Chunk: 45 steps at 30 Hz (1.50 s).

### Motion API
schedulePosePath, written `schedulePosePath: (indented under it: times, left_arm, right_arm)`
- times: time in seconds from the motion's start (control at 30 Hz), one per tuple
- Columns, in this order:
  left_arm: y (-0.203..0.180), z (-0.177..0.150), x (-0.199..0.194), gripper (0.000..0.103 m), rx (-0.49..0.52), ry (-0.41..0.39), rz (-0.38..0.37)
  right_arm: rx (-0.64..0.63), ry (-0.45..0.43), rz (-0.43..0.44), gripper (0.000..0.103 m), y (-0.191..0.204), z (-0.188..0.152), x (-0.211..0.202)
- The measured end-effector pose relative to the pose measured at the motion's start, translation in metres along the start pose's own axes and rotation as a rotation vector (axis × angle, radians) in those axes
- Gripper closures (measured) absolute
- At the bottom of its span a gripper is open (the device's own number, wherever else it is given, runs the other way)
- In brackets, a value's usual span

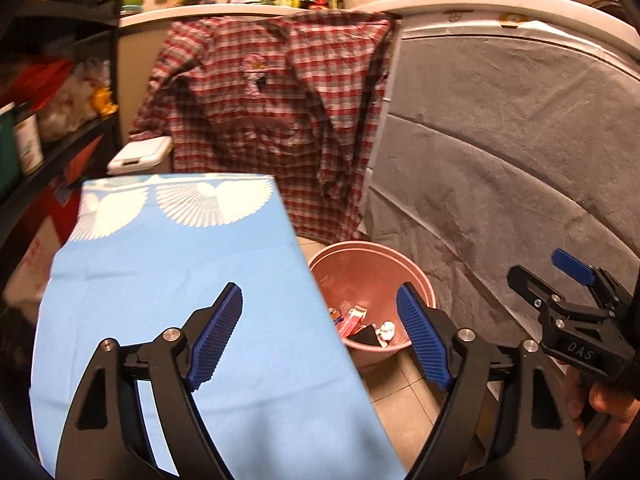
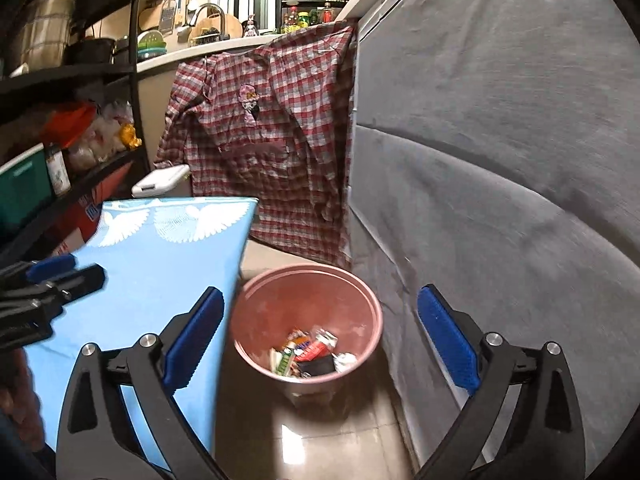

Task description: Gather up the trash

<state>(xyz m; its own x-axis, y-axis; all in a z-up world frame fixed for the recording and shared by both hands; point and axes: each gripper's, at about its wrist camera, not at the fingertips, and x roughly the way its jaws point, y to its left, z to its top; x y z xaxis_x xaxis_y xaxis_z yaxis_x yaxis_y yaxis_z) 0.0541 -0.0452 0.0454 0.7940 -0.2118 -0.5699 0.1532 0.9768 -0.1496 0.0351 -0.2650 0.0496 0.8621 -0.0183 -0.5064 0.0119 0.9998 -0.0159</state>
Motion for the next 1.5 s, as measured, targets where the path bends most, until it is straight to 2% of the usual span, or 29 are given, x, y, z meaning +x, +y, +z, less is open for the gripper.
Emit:
schedulePosePath:
  times: [0.3,0.5,0.7,1.5]
  left_arm:
    - [-0.004,-0.033,-0.019,0.009,-0.036,0.011,0.098]
    - [-0.009,-0.035,-0.014,0.008,-0.018,0.016,0.105]
    - [-0.006,-0.035,-0.007,0.008,-0.047,0.037,0.096]
    - [-0.012,-0.034,-0.002,0.008,-0.029,0.041,0.092]
  right_arm:
    - [0.048,0.01,0.006,0.005,-0.008,-0.022,-0.028]
    - [0.015,0.041,-0.02,0.005,-0.006,-0.027,-0.02]
    - [0.009,0.052,-0.022,0.005,-0.005,-0.027,-0.013]
    - [0.01,0.054,-0.023,0.005,-0.005,-0.025,-0.009]
